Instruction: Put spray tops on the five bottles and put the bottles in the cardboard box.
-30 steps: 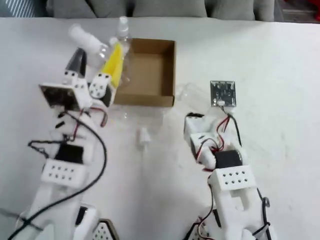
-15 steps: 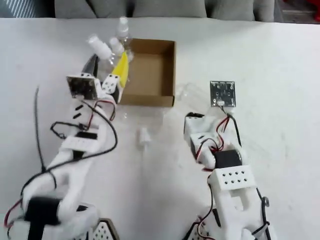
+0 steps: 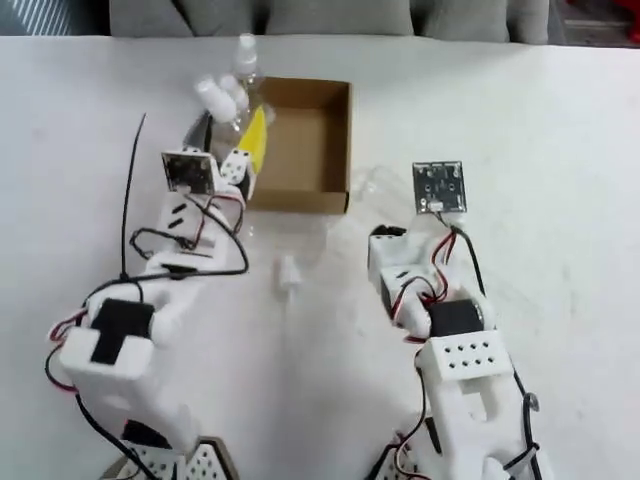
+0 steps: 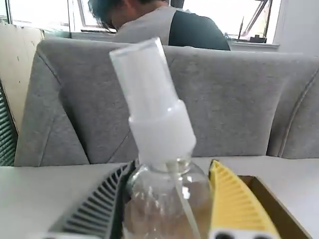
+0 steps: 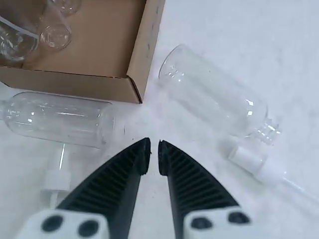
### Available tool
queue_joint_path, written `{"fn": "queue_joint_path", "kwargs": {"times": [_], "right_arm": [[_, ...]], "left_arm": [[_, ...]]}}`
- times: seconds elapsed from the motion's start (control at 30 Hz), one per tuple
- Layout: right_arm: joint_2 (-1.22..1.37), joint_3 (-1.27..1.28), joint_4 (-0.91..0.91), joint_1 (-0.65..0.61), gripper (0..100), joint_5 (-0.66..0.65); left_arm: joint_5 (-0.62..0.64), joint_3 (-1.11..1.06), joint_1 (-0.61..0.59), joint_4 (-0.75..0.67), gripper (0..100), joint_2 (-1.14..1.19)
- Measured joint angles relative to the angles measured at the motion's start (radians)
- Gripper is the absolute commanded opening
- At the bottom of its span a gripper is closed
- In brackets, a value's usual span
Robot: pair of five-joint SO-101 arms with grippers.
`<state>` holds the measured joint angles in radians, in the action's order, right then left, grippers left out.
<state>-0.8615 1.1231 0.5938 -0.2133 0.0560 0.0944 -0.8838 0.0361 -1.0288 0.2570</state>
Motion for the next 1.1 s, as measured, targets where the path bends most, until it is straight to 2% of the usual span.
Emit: {"fn": "queue_joint_path", "kwargs": {"times": [0.53,0.83,1.1], "right_arm": [[0.0,0.0,0.0,0.0,1.7,-0.006],[0.0,0.0,0.0,0.0,1.7,-0.008],[0.0,0.0,0.0,0.0,1.7,-0.008]], "left_arm": [[0.0,0.0,0.0,0.0,2,0.014],[0.0,0.118,-0.003,-0.002,2,0.195],[0.0,0.133,-0.012,-0.002,2,0.212]]}}
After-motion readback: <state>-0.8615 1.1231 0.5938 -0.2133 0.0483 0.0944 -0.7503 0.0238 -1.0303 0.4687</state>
